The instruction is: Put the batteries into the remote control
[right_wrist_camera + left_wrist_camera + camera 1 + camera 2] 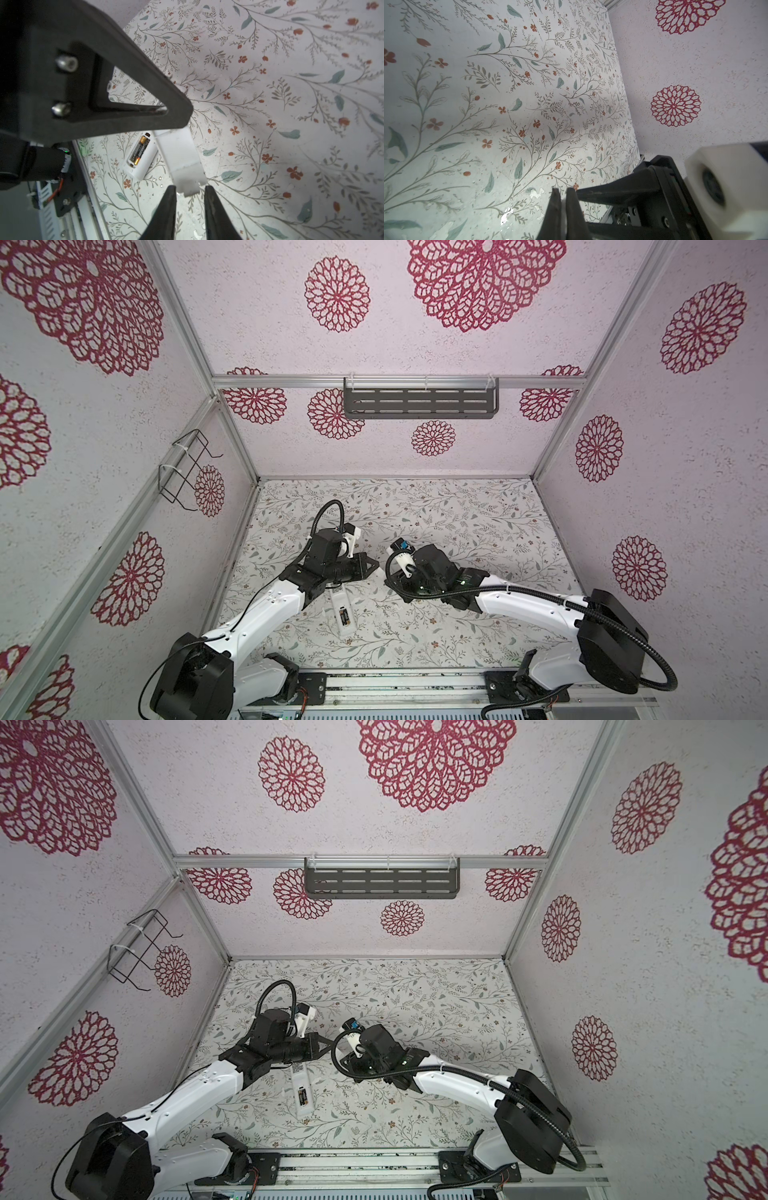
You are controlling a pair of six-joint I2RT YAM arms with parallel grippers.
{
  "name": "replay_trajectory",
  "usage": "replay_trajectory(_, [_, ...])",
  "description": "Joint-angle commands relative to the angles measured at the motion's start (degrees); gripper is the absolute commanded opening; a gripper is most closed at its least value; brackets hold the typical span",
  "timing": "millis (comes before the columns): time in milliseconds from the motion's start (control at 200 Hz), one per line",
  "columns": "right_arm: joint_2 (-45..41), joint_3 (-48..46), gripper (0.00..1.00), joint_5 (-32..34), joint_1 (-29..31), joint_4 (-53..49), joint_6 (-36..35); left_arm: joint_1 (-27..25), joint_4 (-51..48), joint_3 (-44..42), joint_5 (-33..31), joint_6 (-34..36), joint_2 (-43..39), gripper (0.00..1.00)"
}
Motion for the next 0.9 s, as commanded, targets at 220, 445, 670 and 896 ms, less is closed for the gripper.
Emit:
replay_trajectory(220, [-7.15,-3.13,0.70,-26.96,-11.67,4.19,2.27,-0.18,-5.38,2.59,4.18,8.60,-4.23,0.00])
replay_trajectory(445, [-4.04,-2.19,0.61,-38.23,-13.74,5.56,4.04,-0.26,-9.46,4.93,11.31,13.68,-4.63,0.00])
replay_trajectory(670, [-3.08,-2.61,0.43,-43.39,-13.74,10.47,6.98,-0.50,-9.42,5.10,14.72,15.02,-5.45,0.00])
replay_trajectory(896, [-1.28,-3.20,0.38,-46.50,-13.58,16.11,10.58,-1.19,-7.67,4.84,17.47,14.77,-5.24,0.00])
